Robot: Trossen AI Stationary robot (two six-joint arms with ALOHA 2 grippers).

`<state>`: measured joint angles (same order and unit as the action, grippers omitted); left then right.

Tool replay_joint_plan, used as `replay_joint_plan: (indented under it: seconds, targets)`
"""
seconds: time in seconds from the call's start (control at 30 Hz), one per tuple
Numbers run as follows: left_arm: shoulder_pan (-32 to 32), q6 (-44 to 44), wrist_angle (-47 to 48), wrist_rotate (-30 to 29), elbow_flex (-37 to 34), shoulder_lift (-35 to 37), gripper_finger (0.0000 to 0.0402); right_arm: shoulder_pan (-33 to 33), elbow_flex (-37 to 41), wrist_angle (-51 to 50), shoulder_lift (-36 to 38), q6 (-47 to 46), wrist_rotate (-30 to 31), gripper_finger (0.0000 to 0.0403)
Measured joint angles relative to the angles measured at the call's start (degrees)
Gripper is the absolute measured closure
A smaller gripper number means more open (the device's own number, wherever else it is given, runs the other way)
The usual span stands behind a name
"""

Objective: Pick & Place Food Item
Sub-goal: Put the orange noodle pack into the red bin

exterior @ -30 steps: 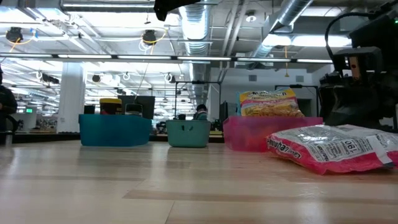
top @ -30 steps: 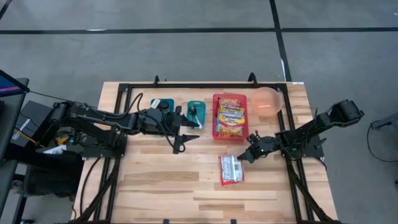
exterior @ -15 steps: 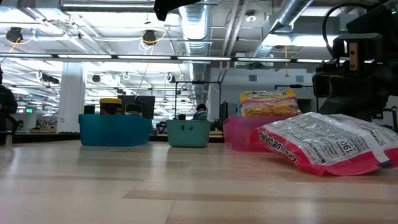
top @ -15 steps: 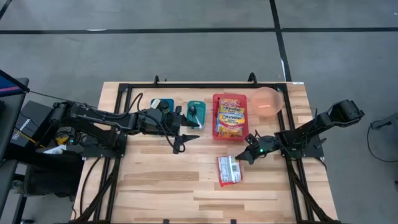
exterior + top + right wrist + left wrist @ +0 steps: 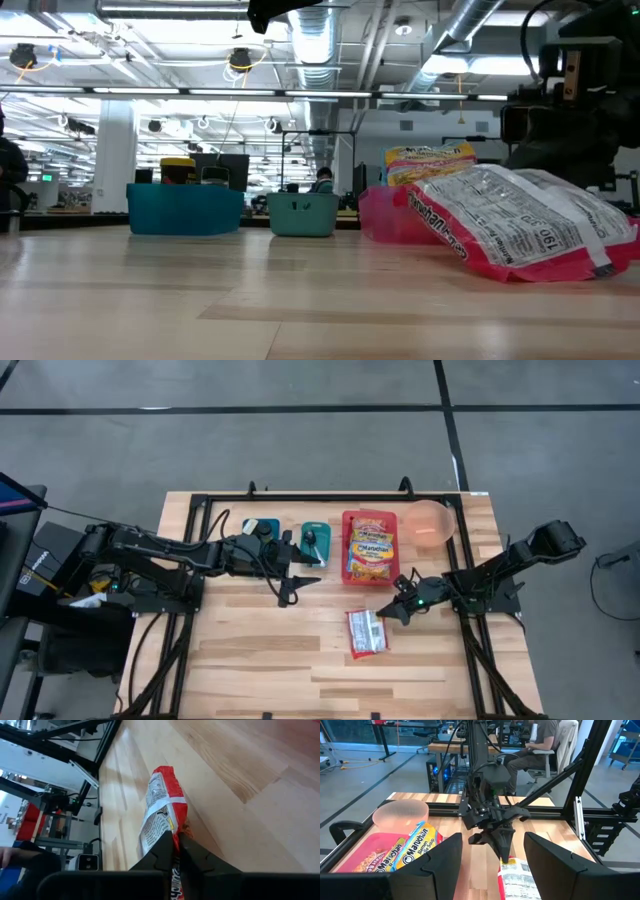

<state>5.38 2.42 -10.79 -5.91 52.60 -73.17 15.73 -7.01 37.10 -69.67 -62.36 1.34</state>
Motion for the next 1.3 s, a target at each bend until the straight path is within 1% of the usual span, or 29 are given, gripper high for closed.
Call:
replay_joint_plan:
  seconds: [0.13,0.3,0.53,1.13,1.3]
  targets:
    - [0.0,0.0,0.0,0.0,0.0,0.0,0.0192,0.1,0.0,0.6,0.0,1.1,0.0,0.0392]
    - [0.0,0.0,0.0,0.0,0.0,0.0,0.0192,1.6,0.0,5.4,0.0,4.5,0.0,0.0392]
    - [0.0,0.0,0.0,0.0,0.0,0.0,0.0192,2.7,0.0,7.6,0.0,7.3,0.9,0.0392]
    - [0.0,0.0,0.0,0.0,0.0,0.0,0.0192,2.7,-0.1,20.2,0.0,20.7,0.2,0.0392]
    - [0.0,0.0,0.0,0.0,0.0,0.0,0.0192,2.7,-2.2,20.5,0.0,25.0,0.2,0.0392]
